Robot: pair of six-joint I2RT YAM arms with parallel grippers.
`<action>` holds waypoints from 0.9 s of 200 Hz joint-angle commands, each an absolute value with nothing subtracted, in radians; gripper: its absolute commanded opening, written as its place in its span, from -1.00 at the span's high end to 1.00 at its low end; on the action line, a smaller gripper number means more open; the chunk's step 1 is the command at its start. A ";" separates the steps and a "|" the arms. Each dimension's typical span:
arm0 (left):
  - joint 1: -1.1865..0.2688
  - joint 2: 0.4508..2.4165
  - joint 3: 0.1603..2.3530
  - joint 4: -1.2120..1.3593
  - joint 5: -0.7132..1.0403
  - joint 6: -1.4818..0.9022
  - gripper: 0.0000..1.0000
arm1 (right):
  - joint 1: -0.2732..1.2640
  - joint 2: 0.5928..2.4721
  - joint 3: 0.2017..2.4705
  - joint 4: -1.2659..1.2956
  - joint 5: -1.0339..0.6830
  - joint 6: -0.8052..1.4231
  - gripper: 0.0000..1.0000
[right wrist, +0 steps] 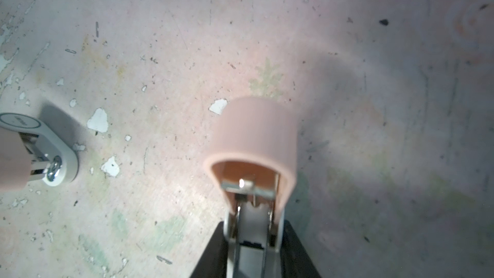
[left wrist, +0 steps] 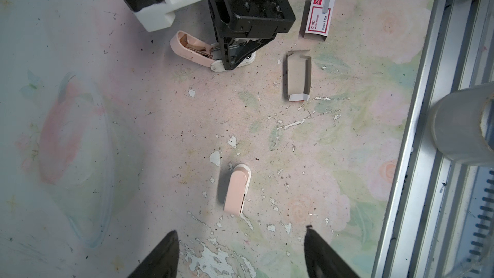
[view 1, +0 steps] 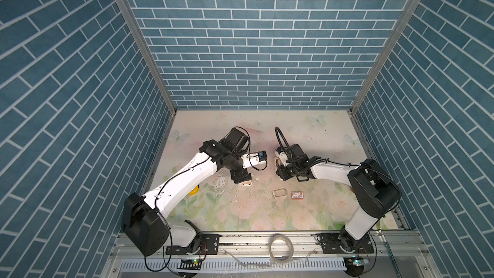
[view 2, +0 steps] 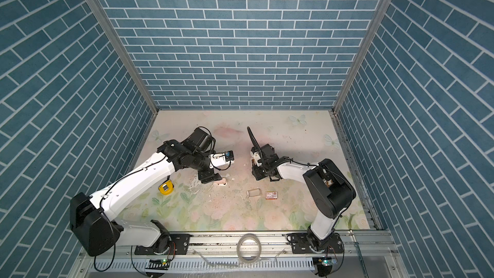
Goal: Load the staples into the stapler
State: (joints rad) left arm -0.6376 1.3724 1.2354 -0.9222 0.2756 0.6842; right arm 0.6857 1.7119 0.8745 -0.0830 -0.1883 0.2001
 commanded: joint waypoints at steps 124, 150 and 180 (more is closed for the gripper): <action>-0.606 1.336 1.234 -0.931 0.311 0.680 -0.50 | 0.813 1.683 0.876 -0.150 -0.070 0.150 0.01; -0.606 1.335 1.242 -0.937 0.314 0.689 -0.50 | 0.813 1.635 0.871 -0.170 -0.060 0.160 -0.07; -0.606 1.336 1.249 -0.939 0.317 0.692 -0.50 | 0.813 1.559 0.842 -0.184 -0.039 0.177 -0.06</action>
